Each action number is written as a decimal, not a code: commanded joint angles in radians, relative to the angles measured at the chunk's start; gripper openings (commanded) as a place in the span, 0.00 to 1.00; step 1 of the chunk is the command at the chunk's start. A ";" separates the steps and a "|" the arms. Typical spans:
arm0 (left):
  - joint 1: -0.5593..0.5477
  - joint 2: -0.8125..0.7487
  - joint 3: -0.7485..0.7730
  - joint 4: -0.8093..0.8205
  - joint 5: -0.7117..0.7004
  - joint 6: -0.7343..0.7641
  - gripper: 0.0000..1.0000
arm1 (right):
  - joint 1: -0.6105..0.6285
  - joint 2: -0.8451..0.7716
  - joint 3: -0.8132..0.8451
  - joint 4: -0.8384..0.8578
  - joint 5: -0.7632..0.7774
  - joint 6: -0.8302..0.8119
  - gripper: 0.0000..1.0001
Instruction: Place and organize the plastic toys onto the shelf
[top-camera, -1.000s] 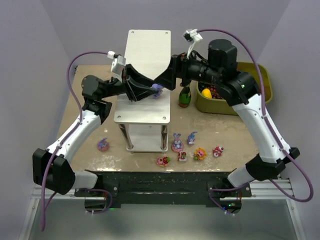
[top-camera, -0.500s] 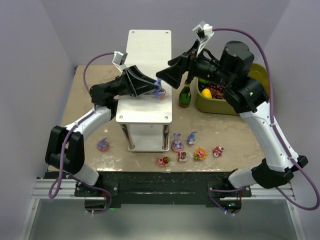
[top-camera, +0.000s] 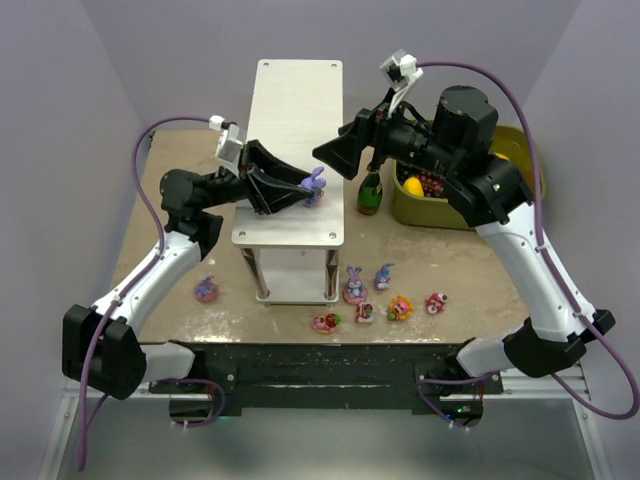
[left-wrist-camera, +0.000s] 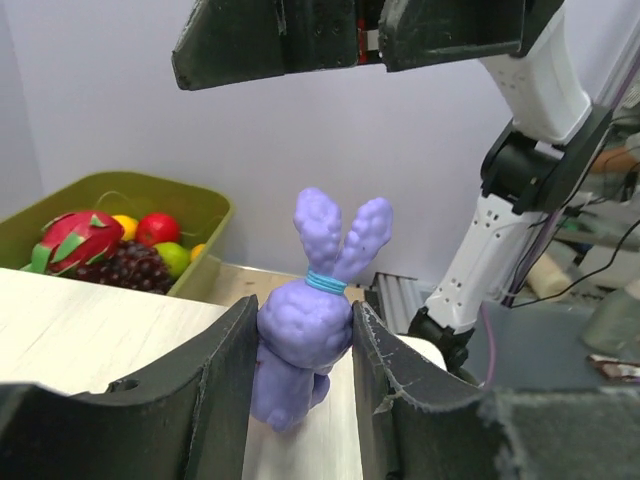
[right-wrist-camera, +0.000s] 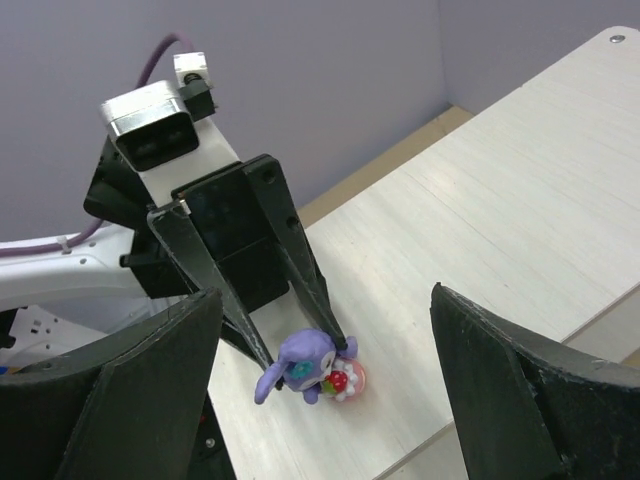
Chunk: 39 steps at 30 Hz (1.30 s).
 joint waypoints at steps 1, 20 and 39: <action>-0.002 0.018 0.032 -0.148 0.003 0.159 0.15 | 0.002 -0.028 -0.008 0.006 0.022 -0.014 0.88; 0.019 0.054 -0.082 0.063 -0.029 -0.085 0.32 | 0.002 -0.002 -0.024 -0.020 0.032 -0.006 0.88; 0.053 0.041 -0.085 0.148 -0.026 -0.113 1.00 | 0.004 -0.049 -0.200 0.155 -0.077 -0.115 0.91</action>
